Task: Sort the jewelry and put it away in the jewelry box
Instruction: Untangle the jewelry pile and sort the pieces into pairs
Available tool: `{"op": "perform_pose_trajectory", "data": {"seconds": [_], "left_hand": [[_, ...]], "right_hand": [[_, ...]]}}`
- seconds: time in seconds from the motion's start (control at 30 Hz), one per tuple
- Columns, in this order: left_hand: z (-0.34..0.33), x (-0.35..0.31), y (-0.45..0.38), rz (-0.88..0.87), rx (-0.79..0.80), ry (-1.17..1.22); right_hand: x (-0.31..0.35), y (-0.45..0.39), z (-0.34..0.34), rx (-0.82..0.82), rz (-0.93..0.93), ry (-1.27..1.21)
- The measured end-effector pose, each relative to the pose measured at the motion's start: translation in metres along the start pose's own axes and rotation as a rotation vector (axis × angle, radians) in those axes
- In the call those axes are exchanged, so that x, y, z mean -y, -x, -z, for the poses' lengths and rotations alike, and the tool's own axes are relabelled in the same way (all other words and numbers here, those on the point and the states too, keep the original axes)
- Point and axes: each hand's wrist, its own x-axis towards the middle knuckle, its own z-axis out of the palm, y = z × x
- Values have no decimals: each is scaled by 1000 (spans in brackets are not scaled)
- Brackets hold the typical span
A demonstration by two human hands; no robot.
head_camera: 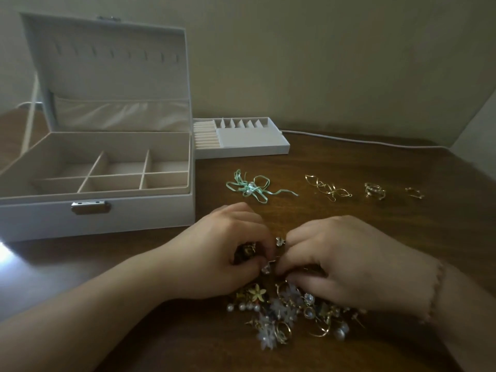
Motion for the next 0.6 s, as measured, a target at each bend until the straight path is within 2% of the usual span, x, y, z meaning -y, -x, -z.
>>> {"op": "perform_pose_trajectory", "data": {"seconds": [0.33,0.6], "left_hand": [[1,-2,-1,7,13,9],[-2,-1,-2,-5,5,19]], "right_hand": [[20,2,10,54,-50,32],[36,4,8,61,-88,158]]}}
